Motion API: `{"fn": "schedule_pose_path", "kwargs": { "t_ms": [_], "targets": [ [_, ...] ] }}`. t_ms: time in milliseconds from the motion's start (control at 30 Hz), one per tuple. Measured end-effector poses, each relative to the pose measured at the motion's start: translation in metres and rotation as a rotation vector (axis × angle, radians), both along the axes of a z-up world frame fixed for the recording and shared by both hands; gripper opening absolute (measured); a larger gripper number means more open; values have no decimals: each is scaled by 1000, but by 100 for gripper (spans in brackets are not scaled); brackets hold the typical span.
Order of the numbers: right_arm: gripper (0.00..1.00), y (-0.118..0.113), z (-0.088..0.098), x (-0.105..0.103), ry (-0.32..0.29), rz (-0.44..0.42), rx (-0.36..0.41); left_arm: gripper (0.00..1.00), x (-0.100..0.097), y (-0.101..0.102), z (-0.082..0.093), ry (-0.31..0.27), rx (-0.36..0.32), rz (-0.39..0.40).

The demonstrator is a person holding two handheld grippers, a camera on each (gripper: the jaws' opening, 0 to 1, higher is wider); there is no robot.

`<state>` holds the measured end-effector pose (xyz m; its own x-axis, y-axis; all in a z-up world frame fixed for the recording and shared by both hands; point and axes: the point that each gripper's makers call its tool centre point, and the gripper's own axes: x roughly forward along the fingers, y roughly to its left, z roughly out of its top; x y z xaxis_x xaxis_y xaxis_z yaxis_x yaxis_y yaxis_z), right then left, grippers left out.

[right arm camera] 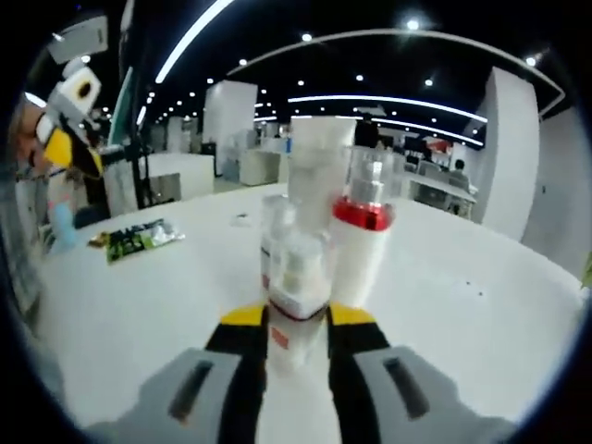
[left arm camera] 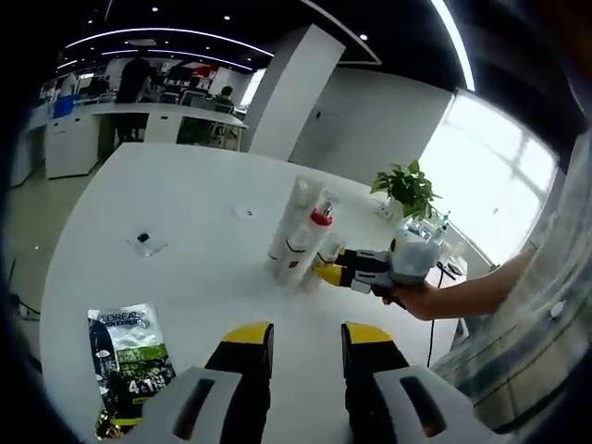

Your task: Arrange the skincare products in the storage area until every visible bottle or jar stands upright without overlapping.

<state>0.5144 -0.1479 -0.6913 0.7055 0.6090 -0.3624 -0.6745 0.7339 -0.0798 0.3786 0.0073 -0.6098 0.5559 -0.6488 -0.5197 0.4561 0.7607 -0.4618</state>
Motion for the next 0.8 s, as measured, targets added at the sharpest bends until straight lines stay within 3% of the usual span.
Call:
{"fn": "schedule_pose_path", "kwargs": {
  "t_ms": [233,333,800],
  "targets": [
    [27,-5,-11,-2,116,-72,54,30,-3,-1,-1,1,5,-7],
    [22,-2,-7,0,102,-71,71,30,-5,-1,-2,0,2,-11],
    [22,-4,-6,15,116,-104,39,30,-6,-2,-7,15,6,-18]
  ]
}}
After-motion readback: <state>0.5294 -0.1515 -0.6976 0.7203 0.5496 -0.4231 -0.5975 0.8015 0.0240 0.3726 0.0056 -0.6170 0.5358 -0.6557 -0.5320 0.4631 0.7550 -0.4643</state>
